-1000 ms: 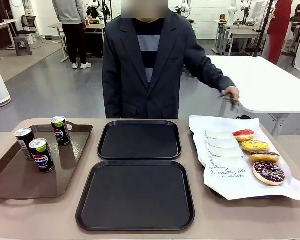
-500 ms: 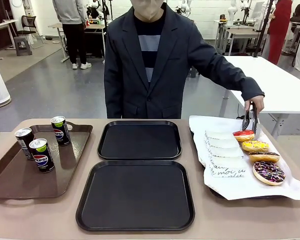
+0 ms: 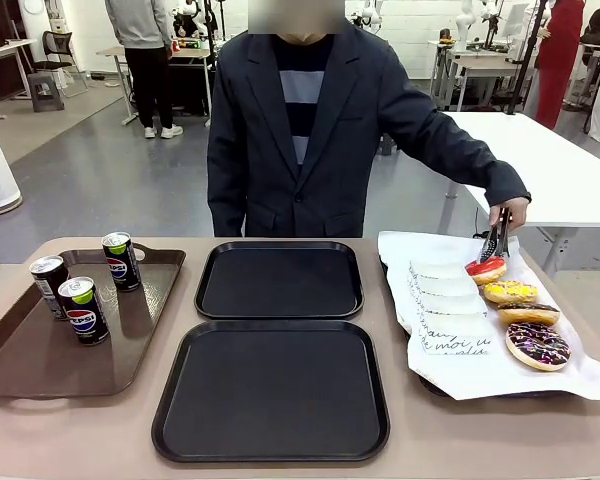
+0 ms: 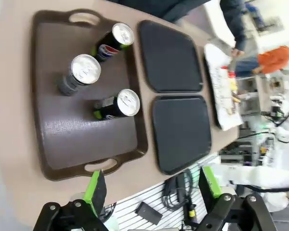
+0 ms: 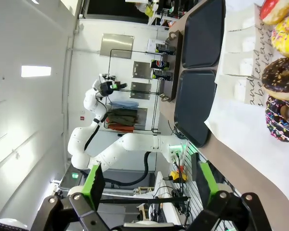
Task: Set up donuts and drinks on trays.
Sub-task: Pick up one Pepsi coke and place it on the Flat Tray.
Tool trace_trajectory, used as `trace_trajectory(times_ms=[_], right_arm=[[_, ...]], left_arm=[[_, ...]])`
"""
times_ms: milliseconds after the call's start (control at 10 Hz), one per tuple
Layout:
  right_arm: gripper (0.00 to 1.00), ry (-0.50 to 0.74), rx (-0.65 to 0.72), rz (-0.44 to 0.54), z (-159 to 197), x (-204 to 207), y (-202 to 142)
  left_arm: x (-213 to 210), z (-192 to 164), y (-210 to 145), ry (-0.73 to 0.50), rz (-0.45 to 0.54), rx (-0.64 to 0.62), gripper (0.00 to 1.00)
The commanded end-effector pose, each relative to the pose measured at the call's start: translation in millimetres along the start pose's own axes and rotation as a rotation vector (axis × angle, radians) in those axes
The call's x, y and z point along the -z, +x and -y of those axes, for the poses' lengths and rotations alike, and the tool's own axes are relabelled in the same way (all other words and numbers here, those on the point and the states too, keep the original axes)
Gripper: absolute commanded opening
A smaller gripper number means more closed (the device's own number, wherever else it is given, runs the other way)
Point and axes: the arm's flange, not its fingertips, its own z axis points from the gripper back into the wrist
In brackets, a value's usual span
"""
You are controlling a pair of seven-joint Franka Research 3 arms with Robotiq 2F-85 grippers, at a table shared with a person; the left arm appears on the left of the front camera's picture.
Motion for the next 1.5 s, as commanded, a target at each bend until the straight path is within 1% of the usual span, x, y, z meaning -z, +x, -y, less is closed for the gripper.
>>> trace_trajectory(times_ms=[0,100,200,300,400,500,700,800,900,1000,1400], right_arm=[[1.00,0.005,-0.003,0.004,0.8,-1.1,-0.1],[1.00,0.005,-0.003,0.004,0.8,-1.1,-0.1],[1.00,0.005,-0.003,0.004,0.8,-1.1,-0.1],[1.00,0.005,-0.003,0.004,0.8,-1.1,-0.1],[1.00,0.005,-0.003,0.004,0.8,-1.1,-0.1],[1.00,0.005,-0.003,0.004,0.8,-1.1,-0.1],[1.00,0.005,-0.003,0.004,0.8,-1.1,-0.1],[1.00,0.005,-0.003,0.004,0.8,-1.1,-0.1],[1.00,0.005,-0.003,0.004,0.8,-1.1,-0.1],[1.00,0.005,-0.003,0.004,0.8,-1.1,-0.1],[1.00,0.005,-0.003,0.004,0.8,-1.1,-0.1]], left_arm=[[21.9,30.6,40.3,0.205,-0.146,-0.082,1.00],[48.5,45.4,57.2,0.319,-0.164,-0.116,1.00],[77.3,54.9,67.2,0.436,-0.171,-0.128,1.00],[114.6,64.1,72.2,0.544,-0.179,-0.125,1.00],[152.9,70.5,74.8,0.627,-0.162,-0.117,1.00],[179.1,72.8,74.2,0.701,-0.166,-0.110,1.00],[215.4,74.0,69.3,0.797,-0.181,-0.102,1.00],[228.6,72.4,66.0,0.809,-0.174,-0.094,1.00],[227.3,69.7,64.3,0.770,-0.117,-0.074,1.00],[225.4,72.9,64.0,0.777,-0.195,-0.087,1.00],[225.4,72.9,64.0,0.777,-0.195,-0.087,1.00]])
